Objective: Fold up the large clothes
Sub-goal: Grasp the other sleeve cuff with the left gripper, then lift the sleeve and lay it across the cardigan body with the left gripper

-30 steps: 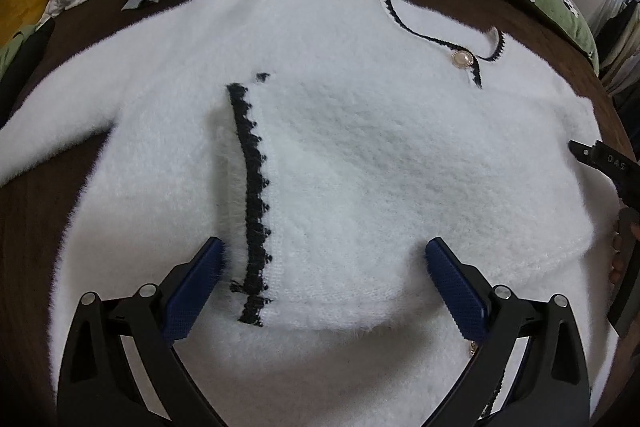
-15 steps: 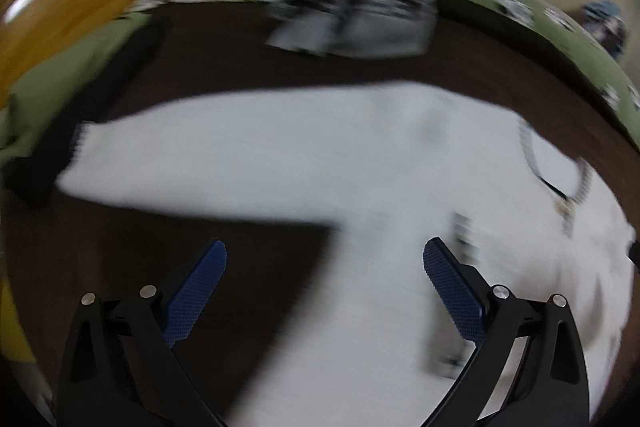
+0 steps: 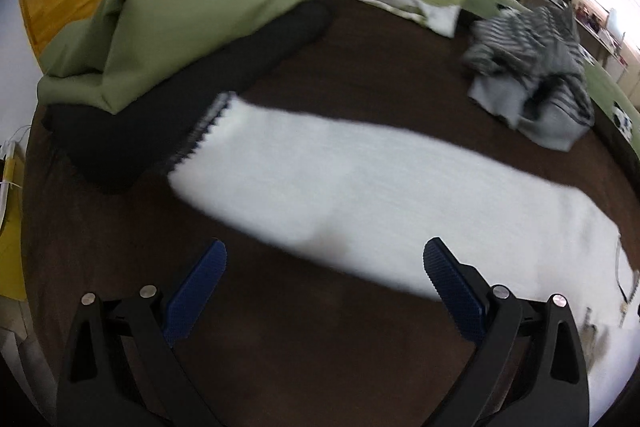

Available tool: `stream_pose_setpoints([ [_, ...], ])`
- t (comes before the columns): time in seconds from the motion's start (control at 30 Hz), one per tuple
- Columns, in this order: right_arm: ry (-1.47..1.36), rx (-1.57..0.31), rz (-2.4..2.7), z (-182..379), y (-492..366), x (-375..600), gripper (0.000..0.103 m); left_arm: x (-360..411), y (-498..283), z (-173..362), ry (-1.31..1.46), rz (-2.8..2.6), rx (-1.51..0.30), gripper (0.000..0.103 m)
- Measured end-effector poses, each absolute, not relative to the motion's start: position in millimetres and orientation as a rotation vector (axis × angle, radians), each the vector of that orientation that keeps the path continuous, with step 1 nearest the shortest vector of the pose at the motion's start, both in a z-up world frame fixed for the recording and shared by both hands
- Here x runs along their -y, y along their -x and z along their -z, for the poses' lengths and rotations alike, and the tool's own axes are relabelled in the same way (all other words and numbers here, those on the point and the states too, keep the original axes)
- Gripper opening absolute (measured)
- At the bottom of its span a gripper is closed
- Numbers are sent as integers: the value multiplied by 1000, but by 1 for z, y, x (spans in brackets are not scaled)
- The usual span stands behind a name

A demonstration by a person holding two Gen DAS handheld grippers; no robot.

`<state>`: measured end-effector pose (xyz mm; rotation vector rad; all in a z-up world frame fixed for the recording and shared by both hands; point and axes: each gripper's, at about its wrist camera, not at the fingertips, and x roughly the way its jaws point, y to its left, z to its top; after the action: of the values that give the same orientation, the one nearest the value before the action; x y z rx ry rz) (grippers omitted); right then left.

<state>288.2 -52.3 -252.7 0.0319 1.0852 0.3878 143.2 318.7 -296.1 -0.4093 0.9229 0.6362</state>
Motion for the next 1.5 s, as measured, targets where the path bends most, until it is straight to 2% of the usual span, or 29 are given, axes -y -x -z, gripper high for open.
stream_pose_setpoints([
  [0.27,23,-1119,-420,278,-290,8,97,-379,-127,323,526,-669,-826,96],
  [0.4,36,-1117,-433,286,-296,-11,97,-394,-130,337,555,-660,-830,89],
  [0.63,32,-1105,-431,294,-314,-33,97,-412,-137,351,612,-654,-814,85],
  [0.7,39,-1104,-434,297,-318,-38,97,-414,-142,351,604,-655,-815,64],
  [0.73,46,-1103,-436,298,-321,-41,97,-416,-142,351,604,-666,-820,59],
  [0.8,54,-1107,-439,302,-325,-46,97,-420,-140,350,624,-688,-817,30],
  [0.87,59,-1119,-438,310,-330,-51,97,-425,-135,348,671,-679,-784,18],
  [1.1,142,-1134,-422,339,-336,-66,98,-420,-140,344,629,-674,-799,15],
  [1.5,139,-1143,-426,332,-336,-64,98,-416,-138,324,606,-652,-781,14],
])
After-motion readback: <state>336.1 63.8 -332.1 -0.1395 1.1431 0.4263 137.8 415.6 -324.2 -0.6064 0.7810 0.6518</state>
